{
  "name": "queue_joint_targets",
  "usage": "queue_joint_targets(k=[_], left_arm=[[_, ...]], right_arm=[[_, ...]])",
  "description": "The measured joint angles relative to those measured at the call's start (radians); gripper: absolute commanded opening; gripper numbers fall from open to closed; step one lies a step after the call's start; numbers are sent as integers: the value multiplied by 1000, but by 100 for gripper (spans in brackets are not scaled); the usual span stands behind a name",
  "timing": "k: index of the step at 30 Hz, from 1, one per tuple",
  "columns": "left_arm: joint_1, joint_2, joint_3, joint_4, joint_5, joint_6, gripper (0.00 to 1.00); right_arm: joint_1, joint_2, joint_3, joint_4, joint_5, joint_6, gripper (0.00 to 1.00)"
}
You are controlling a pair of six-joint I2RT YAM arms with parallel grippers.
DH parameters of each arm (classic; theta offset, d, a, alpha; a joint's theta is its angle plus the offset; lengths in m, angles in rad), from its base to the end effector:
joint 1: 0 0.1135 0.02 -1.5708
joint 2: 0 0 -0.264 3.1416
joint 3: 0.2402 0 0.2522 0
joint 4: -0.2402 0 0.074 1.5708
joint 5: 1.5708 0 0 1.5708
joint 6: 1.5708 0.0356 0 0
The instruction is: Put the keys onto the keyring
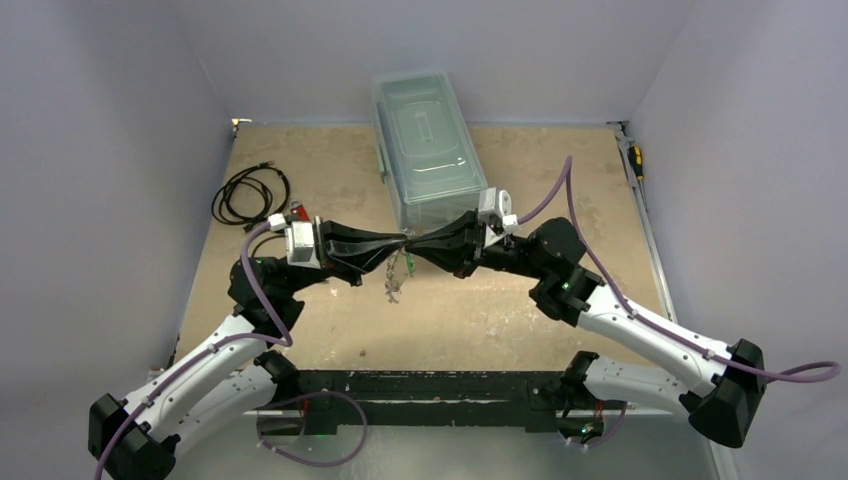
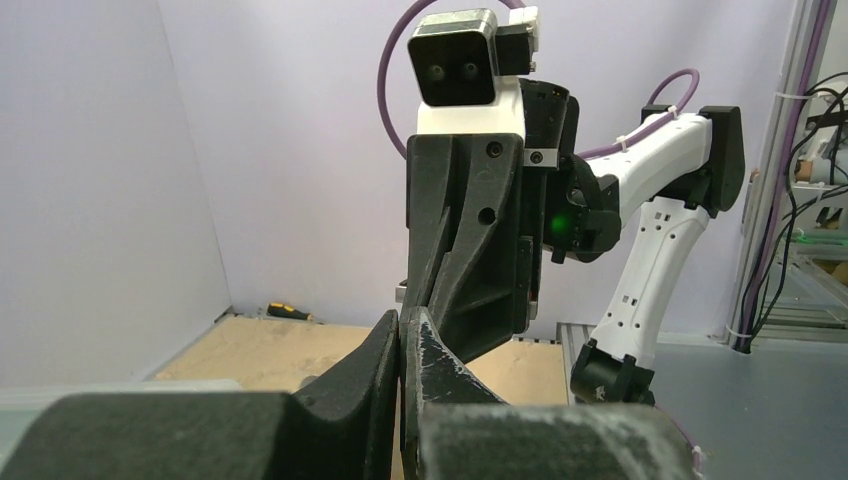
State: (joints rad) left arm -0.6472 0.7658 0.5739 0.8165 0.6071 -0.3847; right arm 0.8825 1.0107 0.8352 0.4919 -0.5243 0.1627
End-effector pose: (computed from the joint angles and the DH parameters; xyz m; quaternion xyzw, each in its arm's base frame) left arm 0.1197 -0.1159 0.3690 0.3207 0.3962 -0.5376 0.6717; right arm 0.1330 0.1898 0.3861 -0.3960 0.4566 0.5221 0.6017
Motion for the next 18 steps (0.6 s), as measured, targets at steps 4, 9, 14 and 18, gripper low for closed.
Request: queue_joint_targets(k=[4, 9, 14, 18], left_arm=[[7, 0, -1, 7, 11, -1, 0], [12, -1, -6, 21, 17, -1, 0], [12, -9, 5, -33, 39, 57, 37], [12, -12, 62, -169, 68, 155, 52]], right_arm=[[-1, 12, 0, 13, -10, 4, 0], [-4, 19, 0, 27, -22, 10, 0], [-4, 14, 8, -18, -30, -6, 0], [-3, -2, 45, -172, -28, -72, 0]])
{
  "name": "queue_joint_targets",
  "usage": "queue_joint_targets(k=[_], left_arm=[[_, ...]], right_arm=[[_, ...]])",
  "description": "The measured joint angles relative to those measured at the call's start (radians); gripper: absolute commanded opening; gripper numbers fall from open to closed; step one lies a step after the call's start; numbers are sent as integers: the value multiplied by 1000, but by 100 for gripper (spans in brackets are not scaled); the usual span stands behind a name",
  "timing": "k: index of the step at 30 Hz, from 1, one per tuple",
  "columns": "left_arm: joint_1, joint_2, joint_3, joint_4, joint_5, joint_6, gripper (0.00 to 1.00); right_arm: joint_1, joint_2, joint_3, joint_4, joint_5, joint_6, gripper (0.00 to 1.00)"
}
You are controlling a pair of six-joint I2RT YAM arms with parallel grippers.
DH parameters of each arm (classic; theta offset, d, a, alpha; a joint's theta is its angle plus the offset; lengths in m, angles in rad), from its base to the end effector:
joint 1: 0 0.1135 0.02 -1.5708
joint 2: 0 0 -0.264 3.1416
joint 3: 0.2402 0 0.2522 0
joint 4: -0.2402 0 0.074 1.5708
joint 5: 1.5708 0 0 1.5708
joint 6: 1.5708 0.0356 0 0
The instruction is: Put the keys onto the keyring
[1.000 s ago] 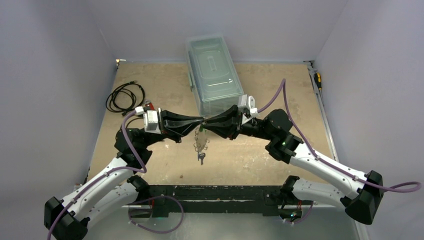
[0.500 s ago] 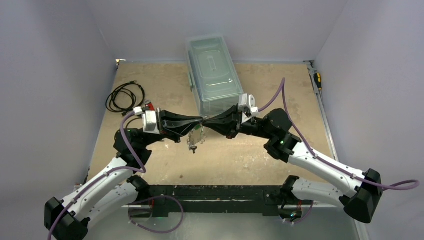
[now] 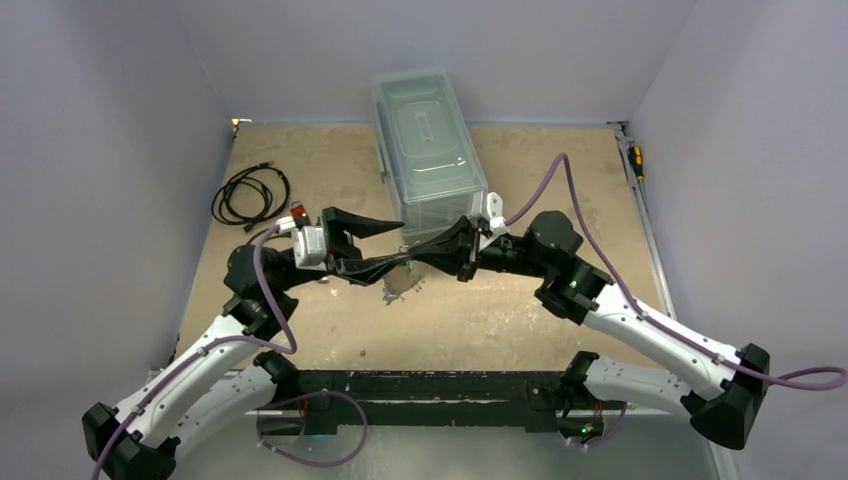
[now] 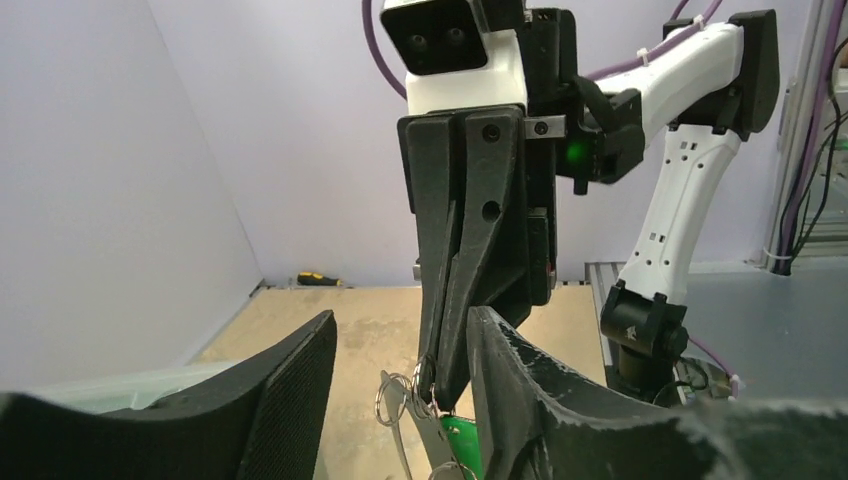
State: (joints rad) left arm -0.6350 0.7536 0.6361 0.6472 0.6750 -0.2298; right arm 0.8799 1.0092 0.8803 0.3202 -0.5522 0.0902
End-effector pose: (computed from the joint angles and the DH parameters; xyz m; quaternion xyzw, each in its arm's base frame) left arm 0.1201 -0.1162 0.3764 0.3758 0.4019 -0.4926 0.6742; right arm 0.1337 0.1910 0.3848 -0.4296 0.4842 0.4995 0.5757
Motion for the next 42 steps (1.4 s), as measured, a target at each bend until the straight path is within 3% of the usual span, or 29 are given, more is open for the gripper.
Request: queue_joint_targets(k=[8, 16, 22, 33, 42], left_arm=[[-27, 21, 274, -505, 96, 354, 46], [-61, 108, 369, -756, 162, 521, 45], [-61, 203, 372, -822, 164, 529, 41], [-61, 240, 372, -810, 212, 511, 26], [-61, 271, 372, -763, 235, 478, 21]], right_arm=[[2, -13, 197, -417, 106, -204, 0], [4, 4, 299, -705, 148, -348, 0], [10, 5, 303, -811, 148, -407, 0], [17, 23, 351, -884, 148, -471, 0], [17, 39, 367, -900, 147, -500, 0]])
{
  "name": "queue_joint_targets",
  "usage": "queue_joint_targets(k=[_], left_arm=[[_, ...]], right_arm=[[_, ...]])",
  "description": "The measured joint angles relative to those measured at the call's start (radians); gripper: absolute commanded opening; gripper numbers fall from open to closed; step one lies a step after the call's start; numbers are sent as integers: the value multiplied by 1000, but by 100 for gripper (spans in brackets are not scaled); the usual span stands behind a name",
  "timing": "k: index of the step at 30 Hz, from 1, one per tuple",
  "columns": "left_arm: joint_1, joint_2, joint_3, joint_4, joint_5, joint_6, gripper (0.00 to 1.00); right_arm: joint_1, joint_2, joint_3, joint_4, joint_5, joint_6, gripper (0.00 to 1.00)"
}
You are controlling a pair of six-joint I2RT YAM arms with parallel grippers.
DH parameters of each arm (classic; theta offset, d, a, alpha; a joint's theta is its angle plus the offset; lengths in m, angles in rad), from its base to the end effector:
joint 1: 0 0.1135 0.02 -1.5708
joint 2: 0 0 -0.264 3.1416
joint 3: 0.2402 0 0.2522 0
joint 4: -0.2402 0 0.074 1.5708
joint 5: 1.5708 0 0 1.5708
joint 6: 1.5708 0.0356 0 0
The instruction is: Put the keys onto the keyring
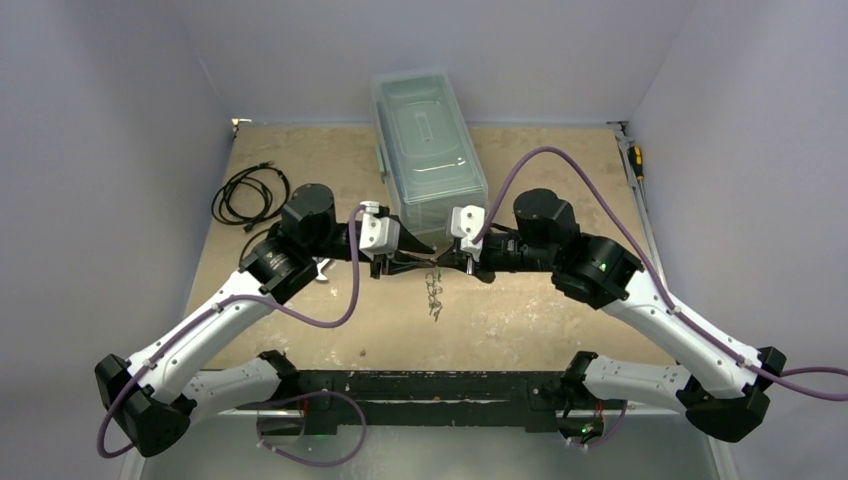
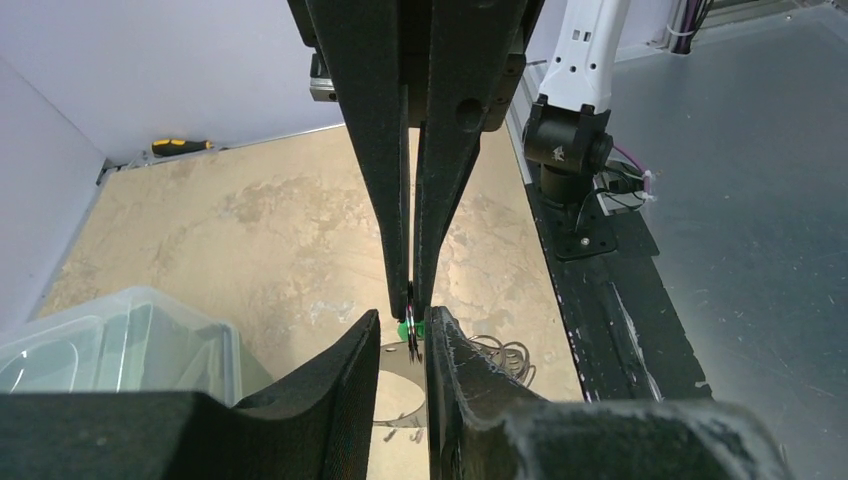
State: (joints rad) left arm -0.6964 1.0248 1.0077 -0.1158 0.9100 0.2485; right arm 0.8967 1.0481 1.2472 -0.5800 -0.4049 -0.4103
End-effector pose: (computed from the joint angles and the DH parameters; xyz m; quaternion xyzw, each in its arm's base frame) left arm 0.1537 -0.1652 0.3822 0.5653 0.4702 -0.4538 0.5034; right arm 0.1236 0.1771 0.4098 -0.5827 0.5756 0.2938 0.4928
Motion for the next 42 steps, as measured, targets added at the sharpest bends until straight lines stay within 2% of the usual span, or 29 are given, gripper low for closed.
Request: queue_joint_targets(k=[5, 7, 10, 17, 18, 21, 22, 24, 32, 38, 42], left_arm=[[0, 13, 0, 3, 0, -5, 21], [0, 13, 0, 5, 0, -6, 17], [0, 13, 0, 8, -1, -12, 0], [-1, 14, 0, 24, -10, -29, 0], [-2, 14, 0, 29, -13, -29, 0], [-6, 10, -3, 63, -27, -48, 0], [-6, 4, -11, 81, -37, -57, 0], [-6, -13, -40, 126, -68, -84, 0], [32, -119, -212, 400, -139, -291, 0], [46, -136, -245, 573, -138, -406, 0], [47, -136, -255, 630, -126, -450, 0]], right_arm=[[0, 0, 2, 0, -5, -4, 0], [0, -2, 2, 1, -5, -4, 0], [0, -2, 2, 1, -6, -6, 0], [0, -14, 2, 7, -5, -10, 0], [0, -18, 2, 10, -5, -9, 4], [-1, -32, 0, 24, 5, 1, 36], [-1, -40, -1, 37, 16, 9, 43], [0, -68, -11, 80, 40, 22, 50], [1, -209, -124, 220, 109, 83, 49], [1, -214, -149, 273, 105, 124, 51], [1, -201, -156, 309, 104, 142, 47]])
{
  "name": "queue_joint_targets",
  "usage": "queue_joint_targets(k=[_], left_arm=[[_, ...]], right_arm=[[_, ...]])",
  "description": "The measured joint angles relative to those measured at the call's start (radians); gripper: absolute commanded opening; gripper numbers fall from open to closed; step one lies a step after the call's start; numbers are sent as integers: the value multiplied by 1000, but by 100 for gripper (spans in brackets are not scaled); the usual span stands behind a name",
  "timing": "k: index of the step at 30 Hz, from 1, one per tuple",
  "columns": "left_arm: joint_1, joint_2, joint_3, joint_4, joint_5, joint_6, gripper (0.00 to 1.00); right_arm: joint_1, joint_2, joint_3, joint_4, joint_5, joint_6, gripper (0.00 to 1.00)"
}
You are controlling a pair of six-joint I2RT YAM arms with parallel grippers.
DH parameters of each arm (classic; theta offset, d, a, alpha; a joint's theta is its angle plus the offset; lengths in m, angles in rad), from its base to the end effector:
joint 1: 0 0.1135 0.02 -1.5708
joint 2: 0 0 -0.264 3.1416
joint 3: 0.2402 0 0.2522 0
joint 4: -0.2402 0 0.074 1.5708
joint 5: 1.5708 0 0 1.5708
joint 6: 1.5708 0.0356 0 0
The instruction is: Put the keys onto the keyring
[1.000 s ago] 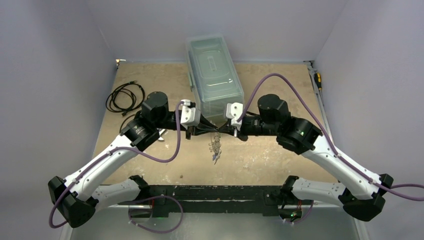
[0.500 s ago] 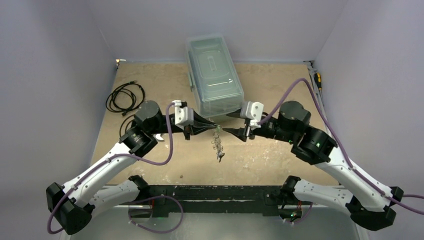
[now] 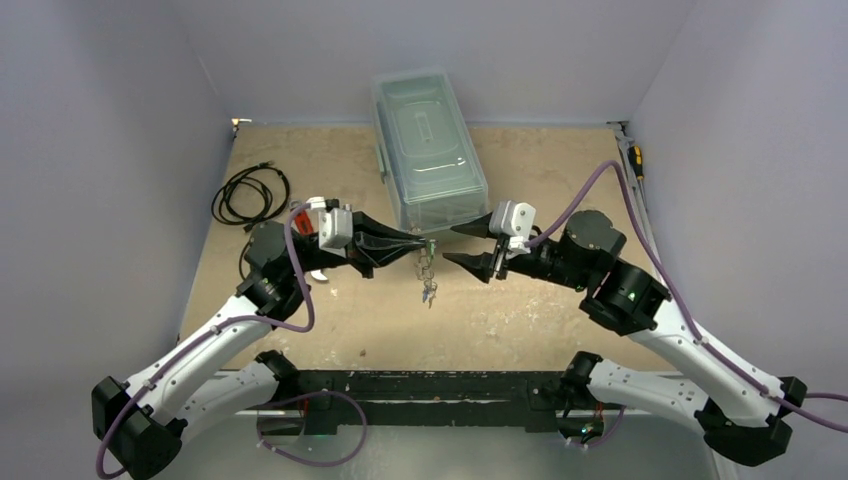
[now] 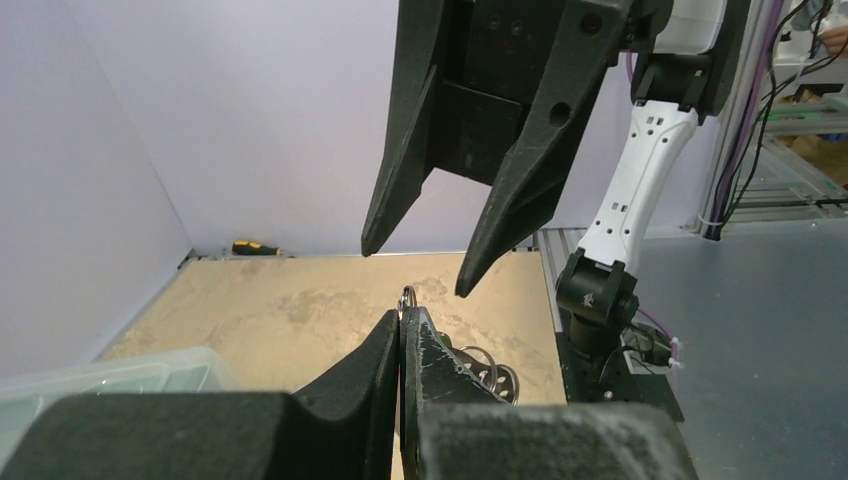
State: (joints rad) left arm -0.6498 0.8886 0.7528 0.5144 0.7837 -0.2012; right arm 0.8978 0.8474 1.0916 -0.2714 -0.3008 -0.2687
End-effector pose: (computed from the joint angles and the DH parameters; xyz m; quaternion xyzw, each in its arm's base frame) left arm 0.1413 -0.1389 0.3814 0.4235 0.4356 -0.5110 0.6081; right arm 0.1017 0.1445 0.4259 -0.4775 0.5339 0.3155 0.6225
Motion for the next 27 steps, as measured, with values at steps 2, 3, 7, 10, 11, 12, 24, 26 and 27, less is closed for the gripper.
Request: queue_joint_targets(k=[2, 3, 7, 10, 11, 12, 24, 26, 27], left_arm=[[0, -1, -5, 21, 3, -16, 0], [0, -2, -7, 29, 6, -24, 0], [0, -2, -16, 54, 17, -47, 0], [0, -2, -16, 69, 24, -55, 0], [0, -2, -17, 73, 24, -59, 0], [0, -2, -17, 76, 25, -62, 0], [2, -2, -29, 83, 28, -76, 0], [2, -2, -29, 83, 28, -77, 0], [2, -2, -29, 84, 29, -77, 0]], right_arm=[[0, 10, 0, 16, -3, 6, 46], [0, 13, 0, 21, -3, 7, 45], [0, 34, 0, 29, -4, 10, 42], [0, 50, 2, 30, -5, 11, 38], [0, 55, 2, 31, -5, 12, 36], [0, 56, 2, 31, -7, 13, 35], [0, 62, 34, 32, -61, 16, 38], [0, 62, 39, 32, -68, 17, 36], [0, 62, 40, 32, -69, 17, 35]])
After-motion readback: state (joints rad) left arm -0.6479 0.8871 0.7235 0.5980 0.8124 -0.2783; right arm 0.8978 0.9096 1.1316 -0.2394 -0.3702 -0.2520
